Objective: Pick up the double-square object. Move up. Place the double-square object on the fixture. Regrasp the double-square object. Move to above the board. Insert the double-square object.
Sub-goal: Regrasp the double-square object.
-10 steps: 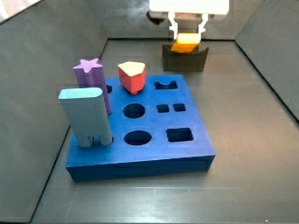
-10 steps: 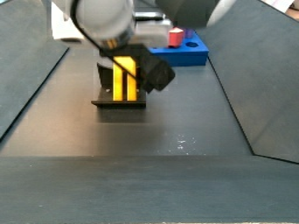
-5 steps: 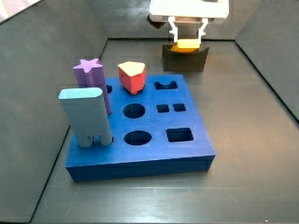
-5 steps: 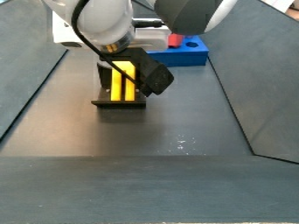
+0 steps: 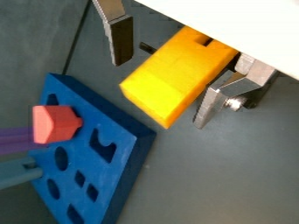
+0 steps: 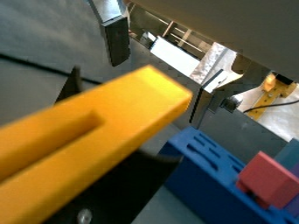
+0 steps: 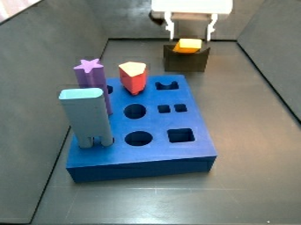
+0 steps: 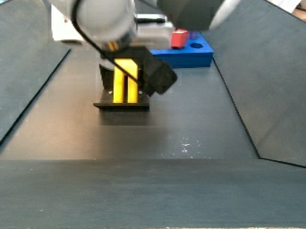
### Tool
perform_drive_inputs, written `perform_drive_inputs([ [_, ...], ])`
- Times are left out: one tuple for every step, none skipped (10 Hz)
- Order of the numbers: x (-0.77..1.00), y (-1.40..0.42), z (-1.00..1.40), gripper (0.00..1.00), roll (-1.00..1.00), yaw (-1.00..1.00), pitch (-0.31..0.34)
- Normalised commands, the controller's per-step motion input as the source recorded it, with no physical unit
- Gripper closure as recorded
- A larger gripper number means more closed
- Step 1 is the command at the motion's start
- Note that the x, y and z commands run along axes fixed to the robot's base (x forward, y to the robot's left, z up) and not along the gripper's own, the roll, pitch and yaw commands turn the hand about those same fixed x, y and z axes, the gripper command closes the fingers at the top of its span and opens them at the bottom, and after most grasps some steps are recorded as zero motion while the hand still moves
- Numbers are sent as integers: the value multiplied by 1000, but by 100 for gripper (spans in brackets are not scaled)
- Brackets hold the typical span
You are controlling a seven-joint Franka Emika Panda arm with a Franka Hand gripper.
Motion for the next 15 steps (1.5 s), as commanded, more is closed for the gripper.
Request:
perform_drive_inputs([
  [-29, 4, 1000, 0, 40, 53, -20],
  [-34, 5, 1000, 0, 41, 53, -10],
  [-42, 9, 1000, 0, 29, 50, 17],
  [-40, 12, 887, 0, 23, 47, 30],
  [-35, 13, 629, 0, 21, 35, 49],
  [-29, 15, 432, 0, 20, 22, 61],
  [-26, 15, 170, 0, 22, 7, 75],
  [129, -817, 755, 0, 1000, 24, 53],
  [127, -758, 669, 0, 1000, 23, 52],
  [78, -663, 588, 0, 1000, 22, 50],
  [10, -398, 334, 0, 1000, 22, 44],
  [-6, -200, 123, 0, 1000, 22, 41],
  [1, -88, 42, 0, 1000, 21, 41],
  [2, -51, 44, 0, 1000, 21, 42],
  [-5, -43, 34, 0, 1000, 21, 40],
])
